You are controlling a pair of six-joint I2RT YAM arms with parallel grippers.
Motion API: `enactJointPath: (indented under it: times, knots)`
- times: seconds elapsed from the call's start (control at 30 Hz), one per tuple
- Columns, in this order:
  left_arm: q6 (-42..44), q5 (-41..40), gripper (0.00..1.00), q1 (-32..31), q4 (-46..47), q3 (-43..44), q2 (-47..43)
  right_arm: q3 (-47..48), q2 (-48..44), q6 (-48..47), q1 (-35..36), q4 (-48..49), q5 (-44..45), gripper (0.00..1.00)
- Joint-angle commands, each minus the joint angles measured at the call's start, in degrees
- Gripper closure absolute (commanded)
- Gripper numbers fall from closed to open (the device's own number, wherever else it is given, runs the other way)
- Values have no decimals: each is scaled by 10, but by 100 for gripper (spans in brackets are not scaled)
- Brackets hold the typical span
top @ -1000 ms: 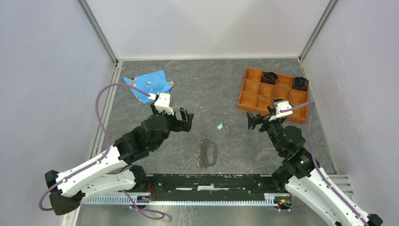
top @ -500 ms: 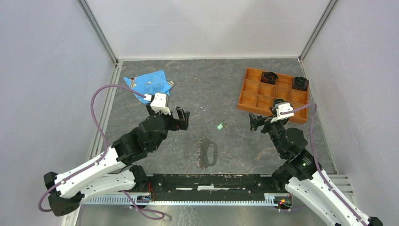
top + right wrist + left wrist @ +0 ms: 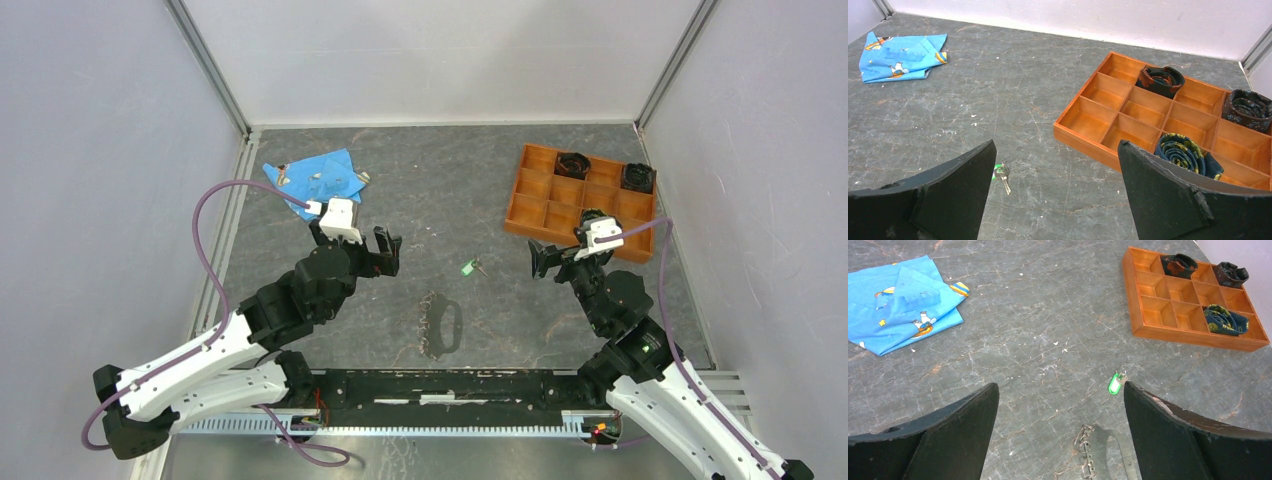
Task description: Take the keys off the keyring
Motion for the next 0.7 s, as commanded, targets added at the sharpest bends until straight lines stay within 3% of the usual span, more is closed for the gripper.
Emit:
enactJointPath:
  times: [0.0,0.67]
  knots:
    - [16,-15,0,1,11,-5,-8,10,2,-8,-3,14,-4,2]
    - [12,-4,0,1,9,-7,-9,12,0,-8,-3,11,-5,2]
